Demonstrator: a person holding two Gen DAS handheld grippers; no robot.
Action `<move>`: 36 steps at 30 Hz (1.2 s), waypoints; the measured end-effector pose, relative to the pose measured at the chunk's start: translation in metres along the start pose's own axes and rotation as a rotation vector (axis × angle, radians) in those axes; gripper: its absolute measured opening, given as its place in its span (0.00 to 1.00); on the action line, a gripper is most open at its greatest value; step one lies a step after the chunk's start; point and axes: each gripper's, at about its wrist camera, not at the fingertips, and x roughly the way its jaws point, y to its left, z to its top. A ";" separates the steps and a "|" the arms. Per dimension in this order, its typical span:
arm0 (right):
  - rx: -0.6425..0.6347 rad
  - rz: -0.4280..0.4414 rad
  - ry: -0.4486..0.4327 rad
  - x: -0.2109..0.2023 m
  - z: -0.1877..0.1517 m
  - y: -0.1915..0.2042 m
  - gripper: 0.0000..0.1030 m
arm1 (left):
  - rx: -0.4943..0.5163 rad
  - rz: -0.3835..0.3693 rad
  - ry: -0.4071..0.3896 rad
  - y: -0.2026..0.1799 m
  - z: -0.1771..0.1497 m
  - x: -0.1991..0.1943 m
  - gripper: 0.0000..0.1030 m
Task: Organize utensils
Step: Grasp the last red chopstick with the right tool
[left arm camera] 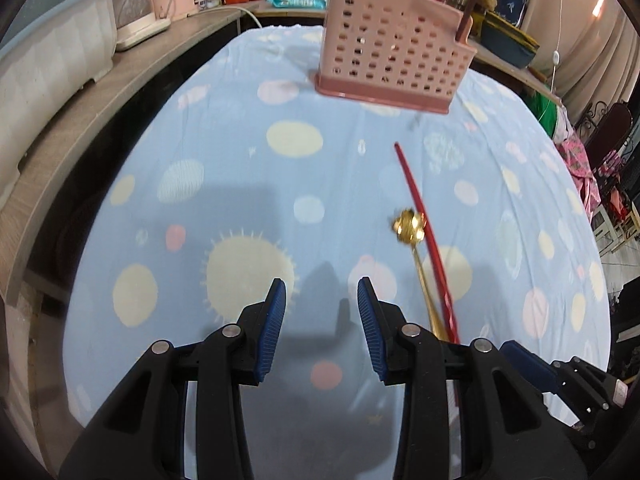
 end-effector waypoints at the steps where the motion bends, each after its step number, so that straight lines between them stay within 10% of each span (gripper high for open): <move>1: -0.004 0.001 0.002 0.000 -0.001 0.001 0.22 | 0.000 0.001 0.003 0.000 -0.001 0.001 0.35; 36: 0.067 -0.041 -0.025 -0.002 -0.010 -0.022 0.01 | 0.112 -0.058 0.040 -0.050 -0.024 0.011 0.52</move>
